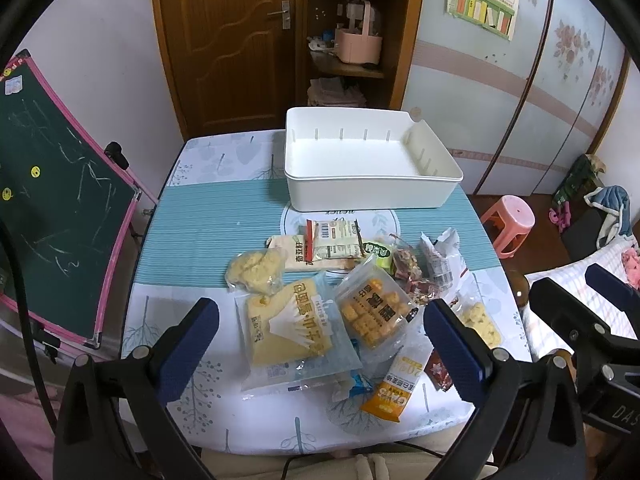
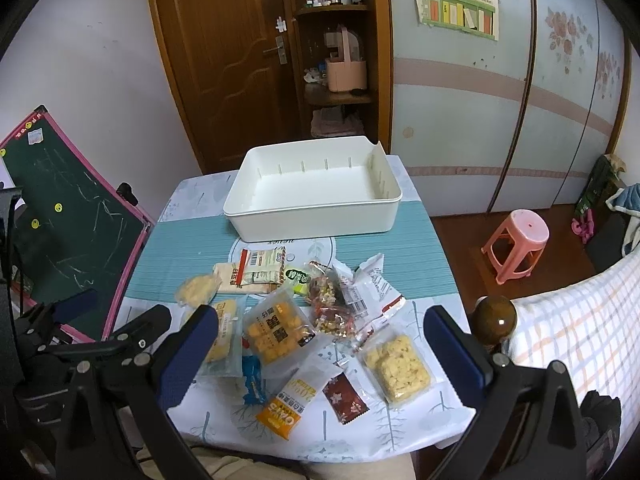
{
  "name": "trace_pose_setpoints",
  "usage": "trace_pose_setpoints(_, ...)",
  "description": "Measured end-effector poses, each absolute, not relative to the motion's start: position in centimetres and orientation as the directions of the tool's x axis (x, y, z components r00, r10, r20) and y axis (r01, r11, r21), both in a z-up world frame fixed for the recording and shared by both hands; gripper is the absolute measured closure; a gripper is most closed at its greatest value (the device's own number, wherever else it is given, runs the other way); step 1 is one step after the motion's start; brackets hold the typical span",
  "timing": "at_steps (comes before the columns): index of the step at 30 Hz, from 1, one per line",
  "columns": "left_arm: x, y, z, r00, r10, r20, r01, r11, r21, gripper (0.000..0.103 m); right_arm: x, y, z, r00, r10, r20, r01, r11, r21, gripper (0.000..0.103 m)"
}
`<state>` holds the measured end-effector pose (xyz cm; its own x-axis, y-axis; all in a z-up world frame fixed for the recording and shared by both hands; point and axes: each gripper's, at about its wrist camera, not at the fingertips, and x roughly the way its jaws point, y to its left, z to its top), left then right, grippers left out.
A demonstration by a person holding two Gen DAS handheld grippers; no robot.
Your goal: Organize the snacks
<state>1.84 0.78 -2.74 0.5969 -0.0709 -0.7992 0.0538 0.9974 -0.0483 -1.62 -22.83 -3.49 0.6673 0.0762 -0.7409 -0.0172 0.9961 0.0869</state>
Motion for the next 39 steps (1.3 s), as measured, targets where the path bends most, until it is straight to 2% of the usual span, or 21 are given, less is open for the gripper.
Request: trace_pose_setpoints(39, 2.13, 1.28, -2.71, 0.59, -0.068, -0.804, 0.05, 0.998, -0.048, 0.001, -1.39, -22.38, -4.29, 0.649, 0.085, -0.756, -0.024, 0.996, 0.091, 0.0)
